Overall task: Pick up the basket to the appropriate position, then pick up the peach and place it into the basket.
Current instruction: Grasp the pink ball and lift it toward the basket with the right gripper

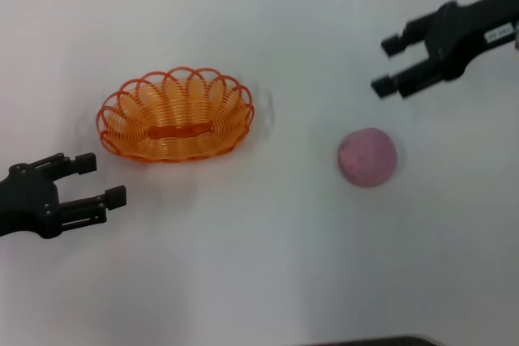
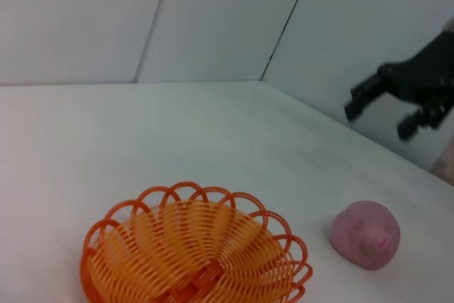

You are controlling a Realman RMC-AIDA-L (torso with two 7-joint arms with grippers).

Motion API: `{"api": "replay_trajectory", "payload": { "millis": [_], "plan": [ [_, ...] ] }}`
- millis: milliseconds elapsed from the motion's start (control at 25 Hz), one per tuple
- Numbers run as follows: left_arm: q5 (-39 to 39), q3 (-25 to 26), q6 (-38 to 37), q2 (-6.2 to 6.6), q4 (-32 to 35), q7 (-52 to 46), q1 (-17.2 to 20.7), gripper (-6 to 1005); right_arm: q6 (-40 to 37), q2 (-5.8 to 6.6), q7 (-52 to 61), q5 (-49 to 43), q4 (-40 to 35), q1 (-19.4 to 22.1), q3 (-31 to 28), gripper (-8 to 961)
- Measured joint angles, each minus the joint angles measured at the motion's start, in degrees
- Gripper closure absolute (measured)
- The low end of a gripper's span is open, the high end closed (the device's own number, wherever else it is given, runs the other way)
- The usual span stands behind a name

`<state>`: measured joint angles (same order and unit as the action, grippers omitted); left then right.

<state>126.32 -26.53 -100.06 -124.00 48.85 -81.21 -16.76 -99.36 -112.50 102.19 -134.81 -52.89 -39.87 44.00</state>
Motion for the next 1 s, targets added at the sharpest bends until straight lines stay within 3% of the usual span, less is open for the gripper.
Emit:
{"api": "replay_trajectory", "payload": {
  "millis": [200, 520, 1000],
  "plan": [
    [0.0, -0.2, 0.1, 0.03, 0.0, 0.0, -0.6, 142, -0.6, -1.60, 1.8, -6.3, 0.6, -1.9, 5.5, 126],
    [0.0, -0.4, 0.9, 0.00, -0.3, -0.2, -0.9, 144, 1.4, -6.64, 2.1, -17.3, 0.8, -4.1, 9.4, 174],
    [0.0, -0.5, 0.9, -0.02, -0.9, -0.3, -1.1, 146, 5.2, -6.92, 2.9, -18.8, 3.4, -5.3, 12.5, 405]
  ]
}}
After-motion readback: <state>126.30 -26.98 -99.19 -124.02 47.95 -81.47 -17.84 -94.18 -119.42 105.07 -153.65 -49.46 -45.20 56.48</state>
